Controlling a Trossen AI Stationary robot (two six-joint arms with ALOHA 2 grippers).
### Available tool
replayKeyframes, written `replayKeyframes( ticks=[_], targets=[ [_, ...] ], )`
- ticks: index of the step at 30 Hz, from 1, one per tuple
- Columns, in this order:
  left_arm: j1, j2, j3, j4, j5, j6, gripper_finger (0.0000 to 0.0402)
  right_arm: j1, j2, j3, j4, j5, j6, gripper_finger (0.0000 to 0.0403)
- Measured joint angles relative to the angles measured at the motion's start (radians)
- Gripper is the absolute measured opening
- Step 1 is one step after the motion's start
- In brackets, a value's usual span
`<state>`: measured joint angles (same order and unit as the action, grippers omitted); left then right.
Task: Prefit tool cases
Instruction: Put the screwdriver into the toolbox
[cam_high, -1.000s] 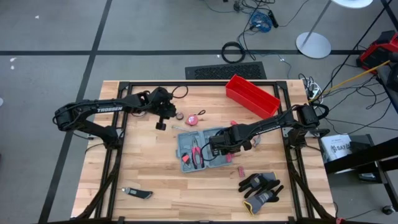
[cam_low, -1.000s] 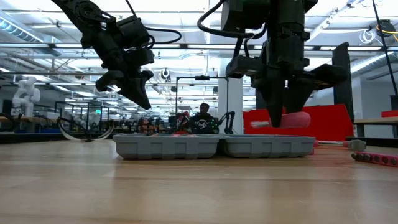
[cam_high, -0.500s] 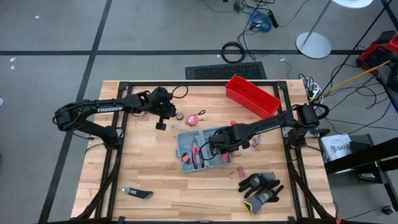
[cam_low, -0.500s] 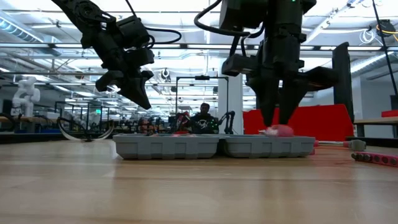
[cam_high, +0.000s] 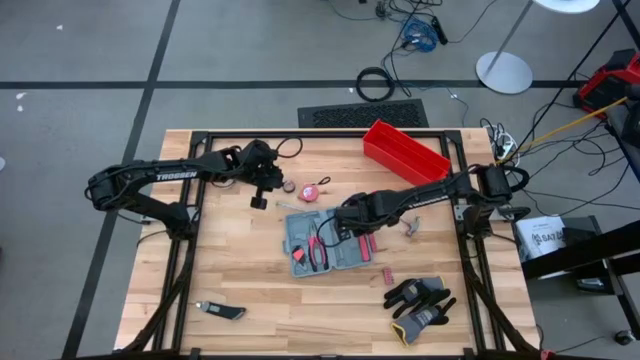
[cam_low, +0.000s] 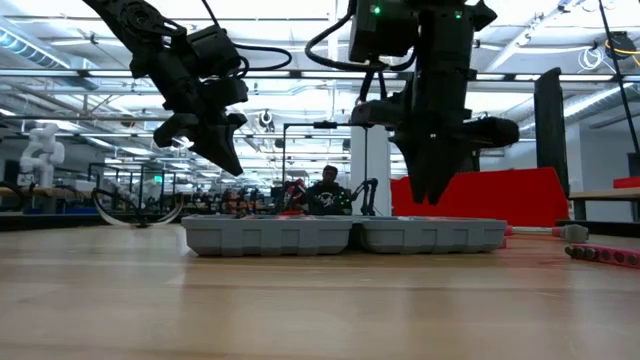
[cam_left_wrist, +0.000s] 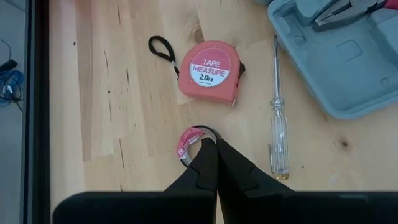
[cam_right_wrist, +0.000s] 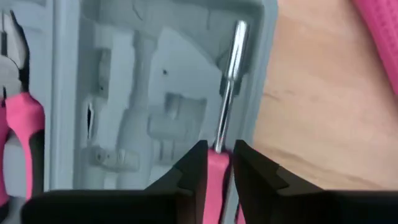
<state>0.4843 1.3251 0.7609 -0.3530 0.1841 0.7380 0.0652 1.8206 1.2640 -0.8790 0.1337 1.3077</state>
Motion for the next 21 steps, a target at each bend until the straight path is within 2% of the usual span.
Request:
replayKeyframes(
  ticks=[7,13,15,18,21],
  targets=[
    [0.000,0.000,0.000,0.003,0.000,0.000,0.0002,-0.038,0.000,0.000,0.027,0.000,-0.109,0.0008],
    [0.000,0.000,0.000,0.003,0.000,0.000,0.0002,-0.057,-0.044,-0.001,-0.173,0.081,-0.107,0.0003],
    [0.000,0.000,0.000,0.003,0.000,0.000,0.0002,-0.057,-0.053,-0.001,-0.147,0.065,-0.115,0.0001],
    [0.000,0.000,0.000,0.004,0.000,0.000,0.0002,-0.043,-0.046,-0.001,-0.036,-0.032,-0.135,0.0001],
    [0.000,0.000,0.000,0.004,0.000,-0.002,0.0002,-0.002,-0.007,0.001,0.050,-0.085,-0.135,0.0000]
  ],
)
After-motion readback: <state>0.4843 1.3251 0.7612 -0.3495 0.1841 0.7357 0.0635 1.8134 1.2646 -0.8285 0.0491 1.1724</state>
